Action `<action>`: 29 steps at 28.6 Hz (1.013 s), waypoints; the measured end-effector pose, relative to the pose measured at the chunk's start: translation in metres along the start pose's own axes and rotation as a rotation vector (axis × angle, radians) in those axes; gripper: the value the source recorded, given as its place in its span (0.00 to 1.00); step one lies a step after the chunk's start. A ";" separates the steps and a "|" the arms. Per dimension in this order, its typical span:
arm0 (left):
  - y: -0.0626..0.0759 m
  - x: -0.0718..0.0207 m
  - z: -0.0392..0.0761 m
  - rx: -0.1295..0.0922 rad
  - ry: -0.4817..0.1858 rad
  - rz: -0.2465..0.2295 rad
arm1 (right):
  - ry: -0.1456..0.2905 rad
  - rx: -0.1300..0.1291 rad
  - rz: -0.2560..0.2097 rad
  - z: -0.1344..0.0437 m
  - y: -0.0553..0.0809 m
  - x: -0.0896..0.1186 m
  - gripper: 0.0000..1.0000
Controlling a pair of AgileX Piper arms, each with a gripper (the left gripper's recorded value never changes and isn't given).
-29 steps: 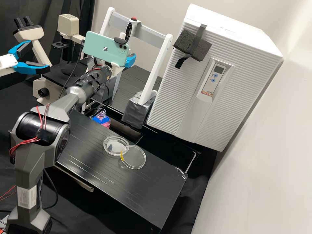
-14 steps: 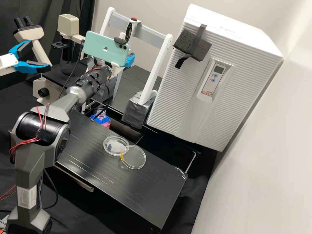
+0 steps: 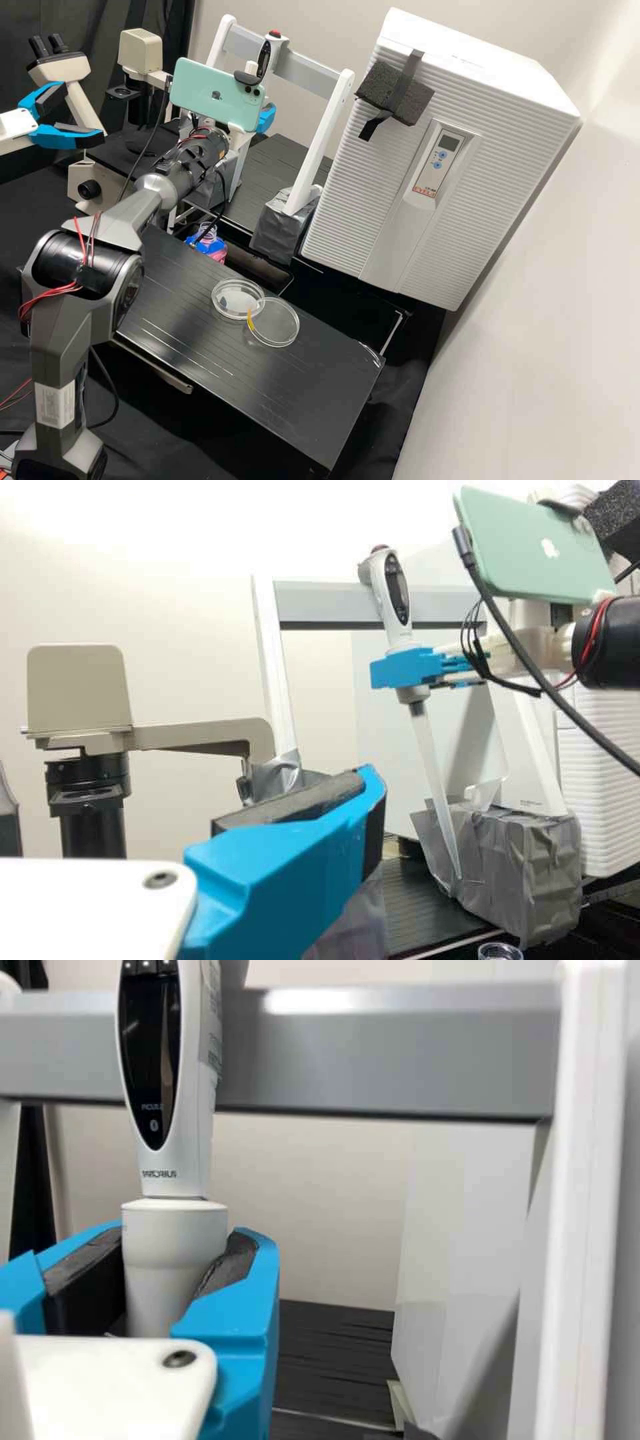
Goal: Use the pipette
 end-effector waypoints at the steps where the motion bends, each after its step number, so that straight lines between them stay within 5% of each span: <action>1: 0.000 0.0000 0.000 0.000 0.000 0.000 | 0.003 0.001 0.003 -0.001 0.001 -0.001 0.00; 6: -0.001 0.0002 0.000 0.000 0.001 -0.003 | 0.020 0.015 0.027 -0.008 0.011 -0.007 0.00; 9: -0.004 0.0020 -0.001 -0.002 0.003 -0.012 | 0.032 0.053 0.048 -0.009 0.016 -0.016 0.00; 16: -0.012 0.0099 0.000 -0.012 -0.006 -0.037 | 0.068 0.100 0.159 -0.005 0.024 -0.048 0.00; 21: -0.028 0.0181 0.005 -0.031 -0.022 -0.084 | 0.089 0.100 0.220 -0.001 0.018 -0.070 0.00; 26: -0.047 0.0231 0.008 -0.047 -0.011 -0.158 | 0.086 0.093 0.219 0.007 0.003 -0.083 0.00; 29: -0.059 0.0268 0.009 -0.060 0.000 -0.207 | 0.078 0.112 0.203 0.013 -0.007 -0.088 0.00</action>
